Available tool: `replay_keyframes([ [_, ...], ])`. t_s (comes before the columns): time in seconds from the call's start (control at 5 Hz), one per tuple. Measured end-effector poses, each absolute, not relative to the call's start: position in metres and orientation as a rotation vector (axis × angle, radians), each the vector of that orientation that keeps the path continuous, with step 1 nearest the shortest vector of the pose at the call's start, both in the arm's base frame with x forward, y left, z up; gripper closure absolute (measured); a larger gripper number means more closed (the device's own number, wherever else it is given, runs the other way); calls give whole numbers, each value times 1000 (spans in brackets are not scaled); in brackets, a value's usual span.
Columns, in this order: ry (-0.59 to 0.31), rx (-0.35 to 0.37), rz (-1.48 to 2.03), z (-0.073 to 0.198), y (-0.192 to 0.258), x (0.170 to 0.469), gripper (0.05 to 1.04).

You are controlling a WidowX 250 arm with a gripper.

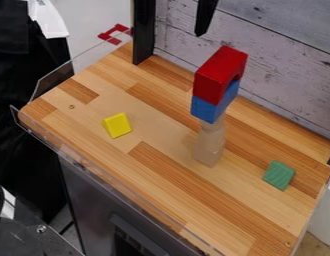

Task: Move the red arch to the left side of the table

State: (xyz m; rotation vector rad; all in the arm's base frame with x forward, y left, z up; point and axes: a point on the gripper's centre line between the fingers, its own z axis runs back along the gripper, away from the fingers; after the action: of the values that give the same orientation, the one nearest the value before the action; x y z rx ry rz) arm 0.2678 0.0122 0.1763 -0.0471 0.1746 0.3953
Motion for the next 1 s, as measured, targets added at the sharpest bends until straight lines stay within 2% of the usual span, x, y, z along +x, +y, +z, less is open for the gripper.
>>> replay_keyframes([
  [0.4,244,-64,339,161,8,267,83],
  [0.6,241,-103,319,168,2,270,83],
  [1.0,189,-78,219,185,-27,273,83],
])
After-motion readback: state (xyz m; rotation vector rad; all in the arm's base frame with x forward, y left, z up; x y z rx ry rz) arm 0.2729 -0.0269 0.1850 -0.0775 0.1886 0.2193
